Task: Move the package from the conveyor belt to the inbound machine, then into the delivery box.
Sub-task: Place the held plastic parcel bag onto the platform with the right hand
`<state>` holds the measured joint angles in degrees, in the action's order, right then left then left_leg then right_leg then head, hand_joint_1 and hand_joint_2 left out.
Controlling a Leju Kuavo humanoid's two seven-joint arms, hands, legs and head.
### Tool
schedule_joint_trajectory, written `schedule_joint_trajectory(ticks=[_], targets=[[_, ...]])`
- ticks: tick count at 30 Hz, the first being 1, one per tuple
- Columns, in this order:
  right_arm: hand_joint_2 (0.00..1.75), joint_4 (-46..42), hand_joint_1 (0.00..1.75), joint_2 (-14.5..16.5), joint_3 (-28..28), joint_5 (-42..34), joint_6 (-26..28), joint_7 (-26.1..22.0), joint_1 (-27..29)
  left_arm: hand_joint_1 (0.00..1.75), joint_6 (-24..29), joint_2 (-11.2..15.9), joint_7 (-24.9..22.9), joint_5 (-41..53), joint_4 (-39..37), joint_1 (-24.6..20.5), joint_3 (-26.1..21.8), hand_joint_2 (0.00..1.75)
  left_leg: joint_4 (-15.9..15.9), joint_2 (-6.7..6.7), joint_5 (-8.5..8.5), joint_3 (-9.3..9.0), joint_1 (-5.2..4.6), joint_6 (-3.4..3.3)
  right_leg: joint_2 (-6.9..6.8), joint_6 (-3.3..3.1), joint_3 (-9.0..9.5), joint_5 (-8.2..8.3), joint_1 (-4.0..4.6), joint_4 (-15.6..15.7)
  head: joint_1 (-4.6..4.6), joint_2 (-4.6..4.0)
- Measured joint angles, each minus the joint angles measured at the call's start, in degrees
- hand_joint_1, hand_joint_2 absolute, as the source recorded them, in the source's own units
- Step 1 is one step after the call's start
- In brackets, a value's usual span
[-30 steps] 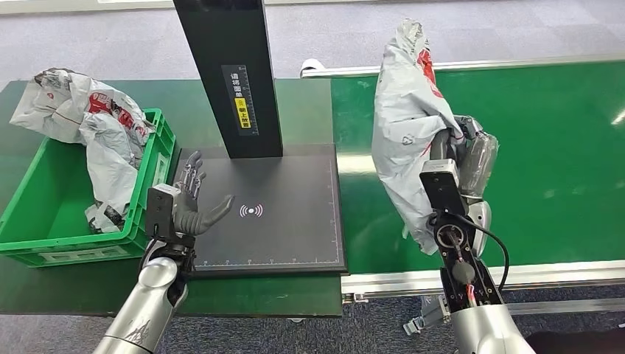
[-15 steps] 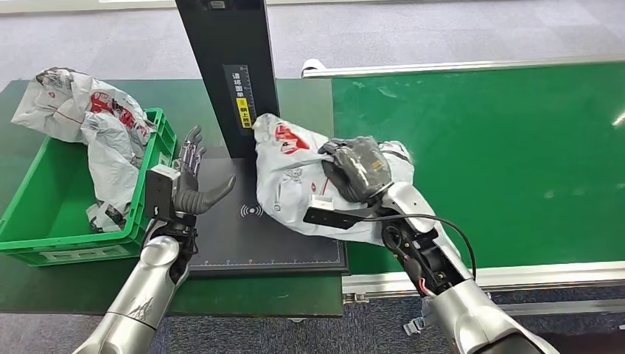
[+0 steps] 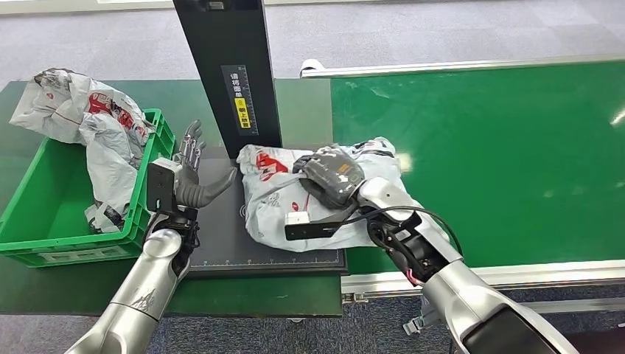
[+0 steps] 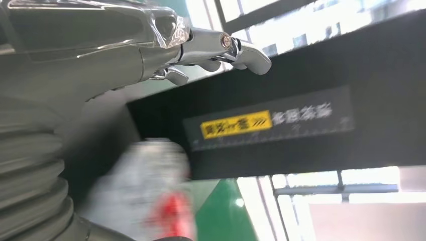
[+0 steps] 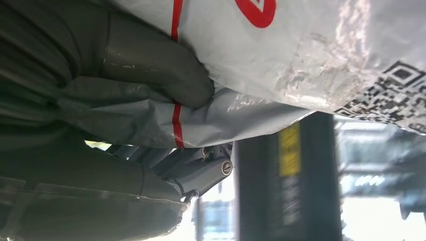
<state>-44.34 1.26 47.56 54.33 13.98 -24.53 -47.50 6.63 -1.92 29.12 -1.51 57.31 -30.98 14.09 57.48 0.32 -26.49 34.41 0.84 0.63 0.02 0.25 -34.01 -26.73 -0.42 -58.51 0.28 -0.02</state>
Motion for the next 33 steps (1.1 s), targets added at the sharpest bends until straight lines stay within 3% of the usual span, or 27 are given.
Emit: schedule_joint_trajectory(ticks=[3, 5, 11, 15, 18, 23, 27, 31, 33], targets=[[1.75, 1.0, 1.75, 1.5, 5.0, 0.0, -3.2, -0.7, -1.2, 0.0, 4.2, -0.4, 1.5, -0.8, 0.3, -0.3, -0.6, 1.75, 0.0, -0.02, 0.0, -0.01, 0.03, 0.0, 0.0, 0.0, -0.01, 0.0, 0.03, 0.0, -0.01, 0.0], [1.75, 1.7, 1.75, 2.4, 8.2, 0.8, -2.4, -0.3, -1.8, 0.0, 6.2, -0.7, 2.5, -2.1, 0.5, -0.3, -1.4, 1.75, 0.0, -0.02, 0.0, 0.0, 0.05, 0.01, 0.0, -0.01, -0.01, -0.01, 0.04, 0.0, 0.0, 0.0], [1.75, 6.3, 1.7, 4.4, 15.4, 1.2, 10.2, -0.5, -3.0, 0.0, 8.6, -1.6, 4.8, -5.3, 0.5, -0.9, -2.6, 1.75, 0.0, -0.05, 0.0, 0.01, 0.04, 0.0, -0.01, 0.0, 0.0, -0.01, 0.03, 0.0, 0.01, 0.01], [1.75, 8.4, 0.05, 5.3, 17.5, -1.3, 18.3, -2.5, -3.0, 0.0, 9.1, -2.1, 5.7, -6.8, 0.2, -1.8, -2.5, 1.75, 0.0, -0.04, 0.0, -0.01, 0.03, 0.0, -0.01, 0.0, 0.01, 0.0, 0.02, 0.0, 0.0, 0.01], [1.75, 9.5, 0.0, 5.7, 18.0, -4.0, 21.4, -1.9, -3.0, 0.0, 8.7, -2.4, 5.8, -7.8, -0.2, -2.0, -2.4, 1.75, 0.0, -0.04, 0.0, -0.01, 0.04, 0.0, -0.01, 0.0, 0.01, 0.0, 0.02, 0.0, -0.01, 0.0], [1.75, 10.0, 0.0, 5.8, 18.0, -6.1, 22.0, -1.4, -3.0, 0.0, 8.6, -2.4, 5.8, -8.3, -0.3, -2.0, -2.4, 1.75, 0.0, -0.03, 0.0, -0.01, 0.04, 0.0, -0.01, 0.0, 0.0, 0.0, 0.02, 0.0, -0.02, 0.0], [1.75, 5.8, 0.0, 4.3, 6.9, -22.3, 25.8, -10.4, 1.7, 0.0, 7.9, -2.0, 5.0, -8.2, -0.4, -1.9, -1.5, 1.75, 0.0, -0.06, 0.0, 0.01, 0.04, 0.0, -0.01, 0.0, 0.0, -0.01, 0.02, 0.0, 0.0, 0.0], [1.75, 2.1, 0.0, 3.3, -0.7, -24.7, 25.1, -12.2, 5.7, 0.0, 7.7, -1.6, 4.6, -7.9, -0.4, -1.7, -1.1, 1.75, 0.0, -0.04, -0.01, 0.01, 0.03, -0.01, -0.01, 0.0, 0.0, -0.01, 0.02, 0.0, 0.0, 0.01], [1.75, 0.9, 0.0, 3.1, -3.4, -29.5, 22.8, -13.0, 6.9, 0.0, 7.5, -1.4, 4.6, -7.7, -0.4, -1.5, -0.9, 1.75, 0.0, -0.04, -0.01, 0.01, 0.03, -0.01, -0.01, 0.0, 0.0, -0.01, 0.02, 0.0, 0.0, 0.01]])
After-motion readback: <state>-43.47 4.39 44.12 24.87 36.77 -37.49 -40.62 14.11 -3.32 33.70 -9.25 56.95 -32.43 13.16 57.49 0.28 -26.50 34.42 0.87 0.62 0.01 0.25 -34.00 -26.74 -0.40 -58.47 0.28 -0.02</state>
